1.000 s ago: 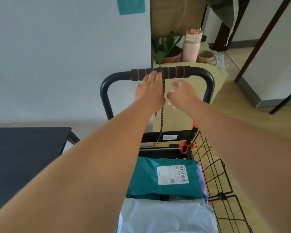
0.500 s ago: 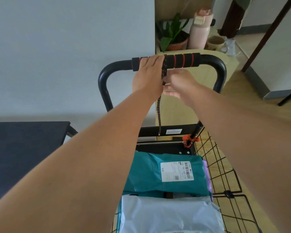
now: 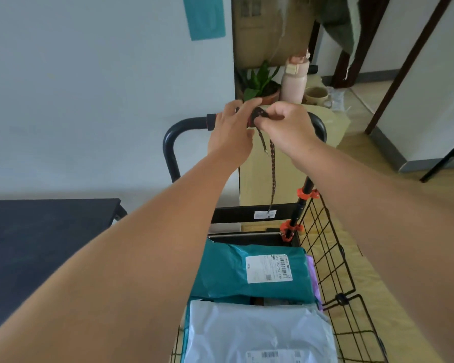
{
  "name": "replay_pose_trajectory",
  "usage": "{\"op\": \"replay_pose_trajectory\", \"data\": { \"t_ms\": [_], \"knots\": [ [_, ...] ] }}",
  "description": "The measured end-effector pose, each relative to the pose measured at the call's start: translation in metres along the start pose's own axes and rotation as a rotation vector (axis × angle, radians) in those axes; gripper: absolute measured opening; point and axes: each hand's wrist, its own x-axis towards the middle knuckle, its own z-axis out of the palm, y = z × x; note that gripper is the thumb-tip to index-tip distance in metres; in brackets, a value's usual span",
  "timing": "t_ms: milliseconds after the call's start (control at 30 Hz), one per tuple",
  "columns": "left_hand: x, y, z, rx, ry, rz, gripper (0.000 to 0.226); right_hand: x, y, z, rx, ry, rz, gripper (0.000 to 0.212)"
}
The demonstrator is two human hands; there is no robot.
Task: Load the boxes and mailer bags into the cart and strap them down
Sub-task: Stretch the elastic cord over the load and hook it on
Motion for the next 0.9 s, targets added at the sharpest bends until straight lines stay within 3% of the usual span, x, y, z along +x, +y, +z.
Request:
{"op": "replay_pose_trajectory", "data": {
  "t_ms": [300, 700, 900],
  "knots": [
    [-0.029, 0.047, -0.046, -0.14, 0.112, -0.069, 0.015, -0.044, -0.055, -0.027, 0.009, 0.048, -0.148, 0.011],
    [-0.074, 0.071, -0.103, -0.284, 0.141, -0.054, 0.018, -0.11, -0.116, -0.035, -0.05, 0.263, -0.278, 0.016],
    [-0.088, 0.067, -0.118, -0.211, 0.202, 0.009, 0.027, -0.139, -0.123, -0.032, -0.142, 0.286, -0.31, 0.016]
  ]
}}
